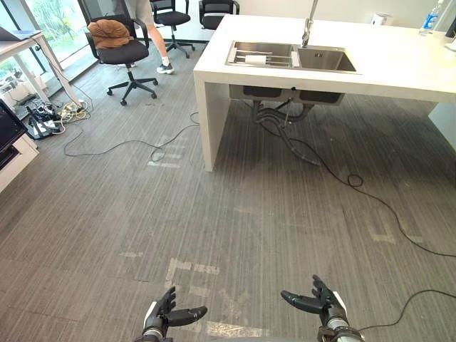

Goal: Walk over to the sink, pick up the cup, carry it to the dishwasher, place the cup inside the dishwasher, then close the dishwasher door

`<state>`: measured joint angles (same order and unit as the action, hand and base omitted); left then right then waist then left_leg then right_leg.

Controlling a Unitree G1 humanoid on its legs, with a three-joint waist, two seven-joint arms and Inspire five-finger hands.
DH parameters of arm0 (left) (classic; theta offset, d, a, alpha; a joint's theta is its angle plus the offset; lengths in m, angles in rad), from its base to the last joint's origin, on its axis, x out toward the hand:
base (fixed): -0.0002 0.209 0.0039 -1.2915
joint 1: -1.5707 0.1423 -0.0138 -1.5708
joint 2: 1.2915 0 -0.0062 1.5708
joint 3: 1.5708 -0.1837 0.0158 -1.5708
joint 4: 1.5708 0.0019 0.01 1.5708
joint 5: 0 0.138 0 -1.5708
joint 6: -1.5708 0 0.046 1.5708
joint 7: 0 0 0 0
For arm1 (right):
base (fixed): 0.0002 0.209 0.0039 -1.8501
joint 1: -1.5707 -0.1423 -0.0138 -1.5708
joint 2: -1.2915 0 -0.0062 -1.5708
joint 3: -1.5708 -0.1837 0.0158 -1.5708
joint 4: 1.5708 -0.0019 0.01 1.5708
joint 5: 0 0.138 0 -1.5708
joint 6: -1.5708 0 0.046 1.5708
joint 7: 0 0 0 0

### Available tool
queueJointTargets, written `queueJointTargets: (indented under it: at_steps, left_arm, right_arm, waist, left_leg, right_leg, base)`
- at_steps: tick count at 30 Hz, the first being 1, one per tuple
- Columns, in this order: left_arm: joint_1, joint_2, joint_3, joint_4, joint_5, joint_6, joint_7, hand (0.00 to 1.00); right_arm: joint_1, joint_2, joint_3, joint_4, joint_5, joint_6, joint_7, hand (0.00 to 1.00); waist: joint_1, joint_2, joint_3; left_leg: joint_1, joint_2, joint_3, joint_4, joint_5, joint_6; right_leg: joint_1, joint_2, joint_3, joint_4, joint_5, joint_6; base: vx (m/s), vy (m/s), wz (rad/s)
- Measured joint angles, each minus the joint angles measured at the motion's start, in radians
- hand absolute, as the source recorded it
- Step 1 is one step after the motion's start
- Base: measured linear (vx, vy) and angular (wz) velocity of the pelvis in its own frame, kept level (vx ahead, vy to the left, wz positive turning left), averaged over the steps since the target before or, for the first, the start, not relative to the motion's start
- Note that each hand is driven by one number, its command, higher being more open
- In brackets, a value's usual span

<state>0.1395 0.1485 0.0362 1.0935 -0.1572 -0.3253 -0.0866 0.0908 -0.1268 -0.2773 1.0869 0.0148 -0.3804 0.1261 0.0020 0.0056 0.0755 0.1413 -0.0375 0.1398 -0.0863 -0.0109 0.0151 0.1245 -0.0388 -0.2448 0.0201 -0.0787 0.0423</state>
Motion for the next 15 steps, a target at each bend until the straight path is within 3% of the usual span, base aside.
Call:
queueJointTargets:
  at_steps: [15]
  left_arm:
    - [0.033,-0.013,0.036,-0.032,-0.033,-0.077,0.004,1.0]
  right_arm:
    - [0.038,0.001,-0.001,-0.002,0.055,-0.053,0.034,1.0]
  waist:
    - [-0.001,0.004,0.002]
  left_leg:
    - [0.009,0.002,0.031,0.0,0.0,0.0]
  right_leg:
    - [-0.002,0.003,0.031,-0.002,0.005,-0.007]
  base:
    - [-0.02,-0.016,-0.05]
